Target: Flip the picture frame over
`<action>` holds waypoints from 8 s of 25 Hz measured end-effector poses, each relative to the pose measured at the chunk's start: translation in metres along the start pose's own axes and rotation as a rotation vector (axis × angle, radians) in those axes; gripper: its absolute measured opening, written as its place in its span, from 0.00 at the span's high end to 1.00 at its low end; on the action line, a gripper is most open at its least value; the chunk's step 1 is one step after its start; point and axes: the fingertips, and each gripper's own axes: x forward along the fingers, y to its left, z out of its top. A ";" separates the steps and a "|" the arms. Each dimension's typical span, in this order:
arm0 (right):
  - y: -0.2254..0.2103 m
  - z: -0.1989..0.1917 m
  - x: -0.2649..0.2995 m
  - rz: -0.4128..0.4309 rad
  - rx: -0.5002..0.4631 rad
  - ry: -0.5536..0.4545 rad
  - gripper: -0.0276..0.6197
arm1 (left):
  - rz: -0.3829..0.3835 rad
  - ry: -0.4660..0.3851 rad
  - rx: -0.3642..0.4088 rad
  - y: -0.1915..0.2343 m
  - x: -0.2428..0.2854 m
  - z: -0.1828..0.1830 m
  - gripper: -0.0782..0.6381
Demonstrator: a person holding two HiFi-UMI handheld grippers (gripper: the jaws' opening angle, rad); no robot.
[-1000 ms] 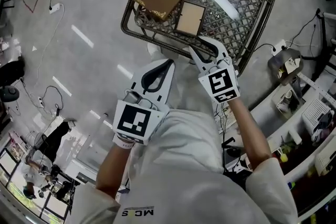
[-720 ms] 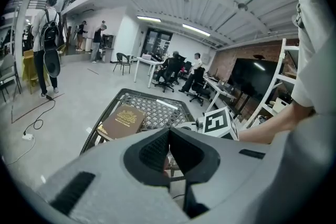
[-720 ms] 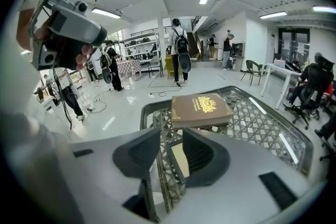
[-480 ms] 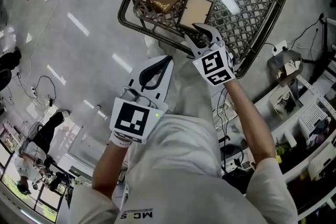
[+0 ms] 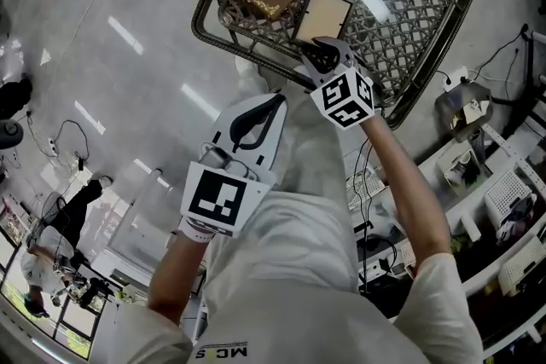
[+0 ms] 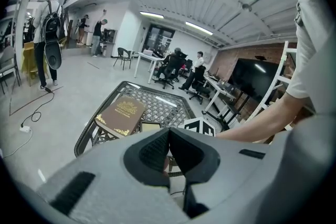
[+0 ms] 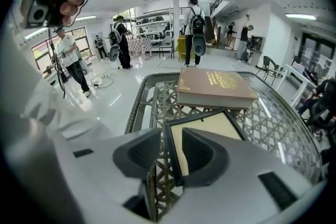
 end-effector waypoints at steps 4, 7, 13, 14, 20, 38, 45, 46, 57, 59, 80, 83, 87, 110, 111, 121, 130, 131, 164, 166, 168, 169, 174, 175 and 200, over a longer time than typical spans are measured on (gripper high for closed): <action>0.001 -0.009 0.012 0.010 -0.028 0.032 0.76 | 0.004 -0.004 -0.016 0.003 0.000 0.002 0.86; 0.002 -0.015 0.019 0.017 -0.054 0.053 0.76 | -0.001 -0.002 -0.006 0.005 0.000 0.000 0.86; 0.001 -0.025 0.028 0.016 -0.087 0.092 0.80 | -0.001 0.005 -0.019 0.006 0.000 0.001 0.86; 0.002 -0.026 0.028 0.015 -0.098 0.095 0.80 | -0.002 0.007 -0.019 0.006 0.000 0.001 0.86; 0.005 -0.026 0.029 0.023 -0.149 0.103 0.85 | -0.012 0.011 -0.019 0.007 0.003 0.002 0.86; 0.016 -0.017 0.025 0.072 -0.089 0.059 0.87 | -0.022 0.014 -0.005 0.006 0.006 0.000 0.86; 0.016 -0.004 0.013 0.099 -0.021 0.009 0.87 | -0.025 0.013 -0.010 0.002 0.008 0.003 0.86; 0.016 -0.002 0.012 0.103 -0.012 0.001 0.87 | -0.025 0.014 -0.011 0.002 0.008 0.003 0.86; 0.007 0.021 -0.011 0.148 0.163 -0.107 0.87 | -0.027 0.028 0.010 0.004 0.014 0.000 0.86; 0.005 0.027 -0.016 0.158 0.193 -0.130 0.87 | -0.031 0.028 0.027 0.004 0.015 0.000 0.86; -0.015 0.065 -0.060 0.335 0.695 -0.421 0.87 | -0.025 0.024 0.018 -0.003 0.013 0.002 0.86; -0.022 0.072 -0.063 0.370 0.790 -0.474 0.87 | -0.030 0.022 0.046 -0.001 0.013 -0.002 0.86; -0.032 0.081 -0.068 0.414 0.922 -0.547 0.87 | -0.024 0.025 0.019 -0.004 0.013 0.000 0.86; -0.058 0.094 -0.052 0.559 1.290 -0.706 0.87 | -0.022 0.031 0.015 -0.001 0.016 -0.001 0.86; -0.060 0.094 -0.051 0.561 1.300 -0.709 0.87 | -0.022 0.032 0.017 -0.001 0.016 -0.002 0.86; -0.070 0.088 -0.047 0.575 1.354 -0.719 0.87 | -0.024 0.037 -0.008 0.000 0.021 0.002 0.86; -0.072 0.085 -0.049 0.583 1.385 -0.715 0.87 | -0.035 0.037 0.025 -0.002 0.024 0.002 0.86; -0.073 0.084 -0.049 0.582 1.386 -0.716 0.87 | -0.031 0.038 0.010 -0.002 0.024 0.003 0.86; -0.113 0.025 -0.081 0.437 1.497 -0.807 0.86 | -0.058 0.046 0.041 -0.016 0.033 0.008 0.86; -0.115 0.017 -0.082 0.440 1.533 -0.831 0.86 | -0.059 0.048 0.038 -0.018 0.033 0.008 0.86; -0.117 0.009 -0.081 0.424 1.550 -0.838 0.85 | -0.059 0.050 0.034 -0.018 0.034 0.008 0.86; -0.117 0.005 -0.081 0.412 1.552 -0.835 0.85 | -0.059 0.051 0.039 -0.018 0.034 0.007 0.86; -0.117 -0.010 -0.077 0.361 1.555 -0.806 0.84 | -0.065 0.052 0.065 -0.018 0.034 0.005 0.86; -0.117 -0.013 -0.076 0.348 1.552 -0.800 0.84 | -0.063 0.051 0.053 -0.019 0.034 0.006 0.86; -0.135 -0.088 -0.040 -0.142 1.438 -0.448 0.82 | -0.061 0.065 0.033 -0.018 0.036 0.004 0.86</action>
